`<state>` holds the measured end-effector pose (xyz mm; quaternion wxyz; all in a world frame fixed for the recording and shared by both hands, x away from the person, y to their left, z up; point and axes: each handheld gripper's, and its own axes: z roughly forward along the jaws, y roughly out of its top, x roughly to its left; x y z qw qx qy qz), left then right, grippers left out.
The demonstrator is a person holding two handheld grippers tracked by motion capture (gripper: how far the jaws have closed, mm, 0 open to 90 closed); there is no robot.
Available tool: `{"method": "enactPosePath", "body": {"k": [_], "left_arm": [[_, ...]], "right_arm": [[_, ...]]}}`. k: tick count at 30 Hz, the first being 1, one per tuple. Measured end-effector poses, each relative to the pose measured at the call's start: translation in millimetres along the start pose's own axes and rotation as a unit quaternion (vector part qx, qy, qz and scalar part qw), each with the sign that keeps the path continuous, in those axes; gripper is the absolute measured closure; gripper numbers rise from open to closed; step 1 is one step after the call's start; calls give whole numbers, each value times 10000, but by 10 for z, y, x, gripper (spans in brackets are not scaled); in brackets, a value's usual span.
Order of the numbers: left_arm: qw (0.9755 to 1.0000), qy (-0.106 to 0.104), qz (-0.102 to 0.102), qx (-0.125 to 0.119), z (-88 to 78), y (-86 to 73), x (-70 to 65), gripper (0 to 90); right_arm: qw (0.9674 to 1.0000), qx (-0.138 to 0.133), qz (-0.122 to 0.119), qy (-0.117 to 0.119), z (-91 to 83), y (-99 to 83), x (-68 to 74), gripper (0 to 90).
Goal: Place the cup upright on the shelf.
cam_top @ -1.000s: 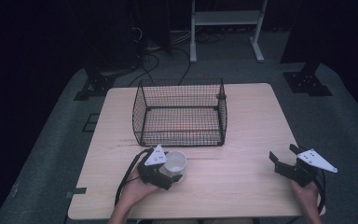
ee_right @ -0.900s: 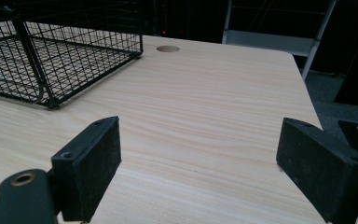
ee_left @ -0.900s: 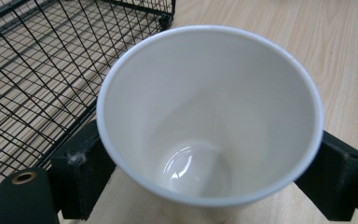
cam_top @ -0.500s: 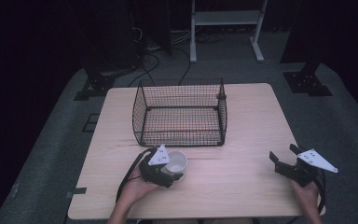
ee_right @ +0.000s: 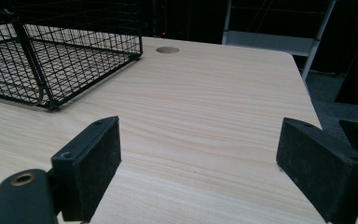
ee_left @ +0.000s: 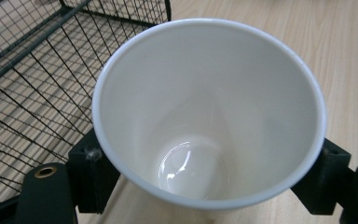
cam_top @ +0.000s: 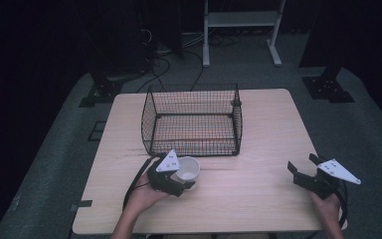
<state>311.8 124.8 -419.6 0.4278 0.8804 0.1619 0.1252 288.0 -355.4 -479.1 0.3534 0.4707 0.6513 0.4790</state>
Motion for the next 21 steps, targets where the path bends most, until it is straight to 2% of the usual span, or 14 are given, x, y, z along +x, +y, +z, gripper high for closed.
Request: {"method": "enactPosePath", "body": {"k": [6, 11, 21], "left_arm": [[9999, -74, 70, -111, -78, 106, 45, 213], [9998, -97, 142, -95, -101, 162, 65, 213], [9997, -150, 148, -145, -200, 247, 156, 213]], "right_arm": [[10000, -8, 26, 7, -2, 0, -4, 130], [10000, -7, 35, 12, -2, -1, -6, 130], [10000, -2, 91, -1, -1, 0, -10, 130]]}}
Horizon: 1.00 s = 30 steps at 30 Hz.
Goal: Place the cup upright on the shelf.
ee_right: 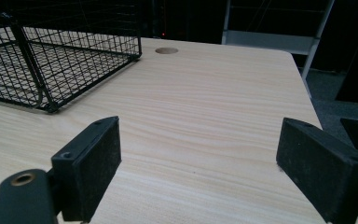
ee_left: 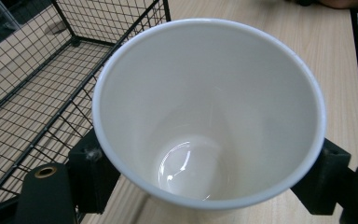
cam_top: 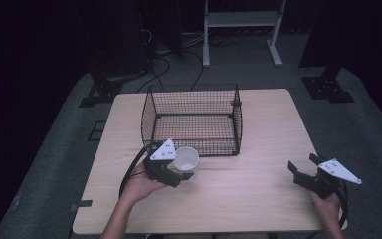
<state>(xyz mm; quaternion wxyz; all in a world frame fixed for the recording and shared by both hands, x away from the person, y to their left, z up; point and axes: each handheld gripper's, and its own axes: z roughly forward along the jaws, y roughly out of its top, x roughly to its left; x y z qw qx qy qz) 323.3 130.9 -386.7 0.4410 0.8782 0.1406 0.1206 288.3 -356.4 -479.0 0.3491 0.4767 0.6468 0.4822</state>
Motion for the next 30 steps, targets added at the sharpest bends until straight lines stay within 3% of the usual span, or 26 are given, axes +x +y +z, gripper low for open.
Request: {"method": "enactPosePath", "body": {"k": [5, 30], "left_arm": [[10000, -91, 18, -30, -27, 54, 52, 213], [9997, -152, 202, -6, -186, 452, 336, 213]], "right_arm": [[10000, 2, 0, 2, 0, 0, -5, 130], [10000, -9, 58, 17, -2, 0, -18, 130]]}}
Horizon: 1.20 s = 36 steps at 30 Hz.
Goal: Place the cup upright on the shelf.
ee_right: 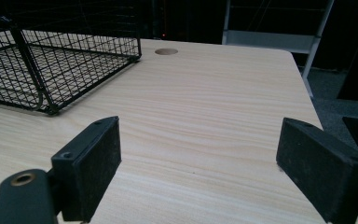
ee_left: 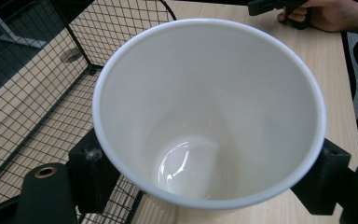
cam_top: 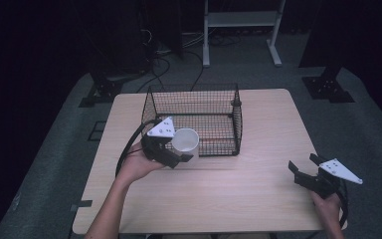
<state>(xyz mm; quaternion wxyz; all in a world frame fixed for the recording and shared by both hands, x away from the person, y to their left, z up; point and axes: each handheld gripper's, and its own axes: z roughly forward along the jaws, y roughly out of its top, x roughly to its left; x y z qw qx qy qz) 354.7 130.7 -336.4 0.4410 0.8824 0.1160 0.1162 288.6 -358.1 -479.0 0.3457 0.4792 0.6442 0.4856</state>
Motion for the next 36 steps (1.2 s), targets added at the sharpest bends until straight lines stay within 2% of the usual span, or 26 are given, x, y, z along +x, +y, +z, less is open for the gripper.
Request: {"method": "enactPosePath", "body": {"k": [17, 27, 35, 36], "left_arm": [[10000, -54, 45, 28, -77, 243, 247, 213], [9999, 87, -49, 101, -96, 282, 448, 213], [9998, 101, -67, 175, -57, 330, 583, 213], [9996, 184, -36, 199, -36, 350, 609, 213]], "right_arm": [[10000, 15, 6, -10, 1, 1, 3, 130], [10000, 5, 10, -16, 2, 1, -1, 130], [10000, 1, 45, -10, 3, 1, -7, 130], [10000, 1, 54, -7, 3, 1, -8, 130]]}}
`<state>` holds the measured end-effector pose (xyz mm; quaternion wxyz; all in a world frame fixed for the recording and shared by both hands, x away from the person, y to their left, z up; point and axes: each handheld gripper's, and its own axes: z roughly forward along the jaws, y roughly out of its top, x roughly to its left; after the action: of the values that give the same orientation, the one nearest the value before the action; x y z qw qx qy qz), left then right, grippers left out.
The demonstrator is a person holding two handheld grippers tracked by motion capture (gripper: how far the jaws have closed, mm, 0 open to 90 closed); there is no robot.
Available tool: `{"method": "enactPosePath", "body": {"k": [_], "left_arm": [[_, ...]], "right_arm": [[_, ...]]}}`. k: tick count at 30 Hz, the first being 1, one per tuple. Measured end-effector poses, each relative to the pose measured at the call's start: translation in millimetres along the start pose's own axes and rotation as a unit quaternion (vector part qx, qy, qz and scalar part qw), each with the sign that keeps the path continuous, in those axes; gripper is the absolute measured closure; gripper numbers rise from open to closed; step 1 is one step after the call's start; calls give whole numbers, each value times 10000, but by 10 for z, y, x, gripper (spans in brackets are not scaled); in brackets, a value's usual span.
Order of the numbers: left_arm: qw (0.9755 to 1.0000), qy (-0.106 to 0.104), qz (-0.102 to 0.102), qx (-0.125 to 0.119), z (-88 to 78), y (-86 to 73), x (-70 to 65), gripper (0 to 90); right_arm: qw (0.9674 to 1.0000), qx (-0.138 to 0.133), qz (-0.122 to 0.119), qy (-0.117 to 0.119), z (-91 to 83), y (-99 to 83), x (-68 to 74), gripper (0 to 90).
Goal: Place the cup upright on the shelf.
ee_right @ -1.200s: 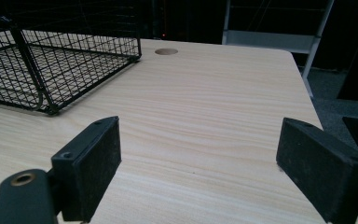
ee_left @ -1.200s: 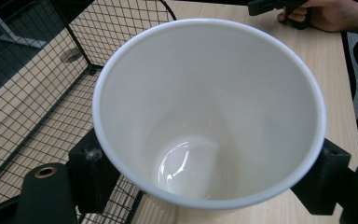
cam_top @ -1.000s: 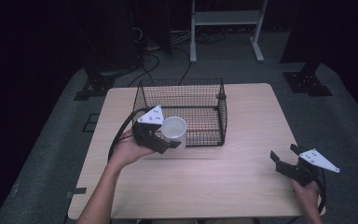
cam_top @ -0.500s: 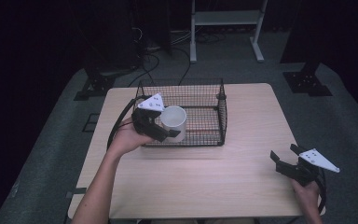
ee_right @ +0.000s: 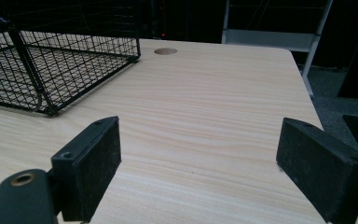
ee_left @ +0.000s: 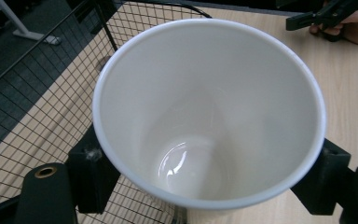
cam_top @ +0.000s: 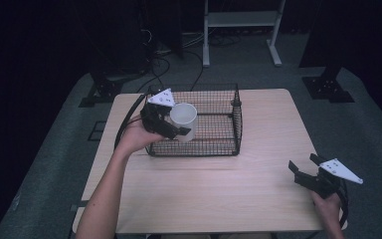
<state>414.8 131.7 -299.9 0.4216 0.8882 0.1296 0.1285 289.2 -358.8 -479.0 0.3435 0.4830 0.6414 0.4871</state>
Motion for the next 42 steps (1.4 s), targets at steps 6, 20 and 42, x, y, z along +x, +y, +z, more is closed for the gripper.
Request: {"method": "enactPosePath", "body": {"k": [6, 20, 42], "left_arm": [[10000, 17, -46, -14, 85, 32, 101, 213], [10000, 60, -31, 61, 235, 147, 266, 214], [9994, 64, -250, 240, 550, 33, 490, 213]], "right_arm": [[10000, 4, 6, 15, 2, 0, -2, 130], [10000, 12, 18, 25, 0, 0, -3, 130], [10000, 4, 71, 23, -3, -1, -12, 130]]}}
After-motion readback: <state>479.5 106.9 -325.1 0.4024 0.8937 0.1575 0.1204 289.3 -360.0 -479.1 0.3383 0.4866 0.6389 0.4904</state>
